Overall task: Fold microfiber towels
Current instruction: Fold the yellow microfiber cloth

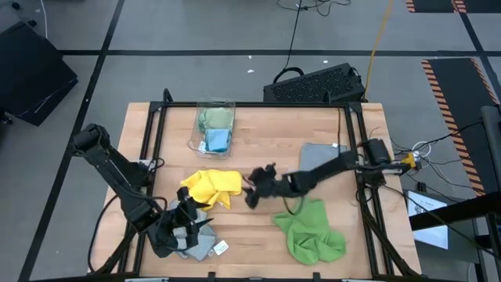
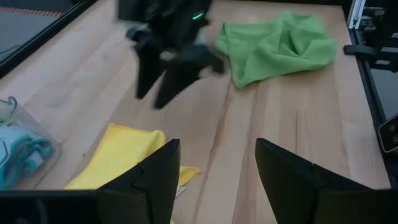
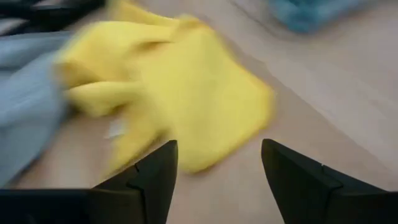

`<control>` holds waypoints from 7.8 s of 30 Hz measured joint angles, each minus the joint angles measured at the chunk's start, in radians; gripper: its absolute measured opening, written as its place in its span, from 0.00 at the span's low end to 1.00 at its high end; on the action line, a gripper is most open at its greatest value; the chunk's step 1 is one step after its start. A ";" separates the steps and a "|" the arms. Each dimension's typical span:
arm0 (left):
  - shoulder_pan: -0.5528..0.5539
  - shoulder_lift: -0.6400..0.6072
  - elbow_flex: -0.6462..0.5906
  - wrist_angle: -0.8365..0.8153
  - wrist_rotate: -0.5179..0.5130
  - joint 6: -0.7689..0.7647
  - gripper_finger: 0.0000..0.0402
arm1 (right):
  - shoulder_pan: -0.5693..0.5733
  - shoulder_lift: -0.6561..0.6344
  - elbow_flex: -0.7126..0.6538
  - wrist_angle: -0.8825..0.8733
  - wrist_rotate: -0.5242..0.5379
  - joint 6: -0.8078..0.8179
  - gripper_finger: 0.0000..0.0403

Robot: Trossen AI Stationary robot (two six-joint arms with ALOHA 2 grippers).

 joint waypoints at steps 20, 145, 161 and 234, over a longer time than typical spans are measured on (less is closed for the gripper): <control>0.185 0.005 0.003 0.024 -0.005 0.155 0.53 | -0.195 0.107 0.011 0.123 -0.246 -0.073 0.54; 0.778 0.685 0.088 1.078 0.528 0.677 0.05 | -0.025 -1.075 -0.160 -0.587 -0.220 -0.711 0.00; 0.769 0.685 0.088 1.082 0.434 0.667 0.28 | -0.025 -1.075 -0.160 -0.621 -0.223 -0.699 0.00; 0.446 0.031 0.088 0.519 0.198 0.728 0.00 | 0.114 -0.950 -0.158 -0.425 -0.115 -0.494 0.00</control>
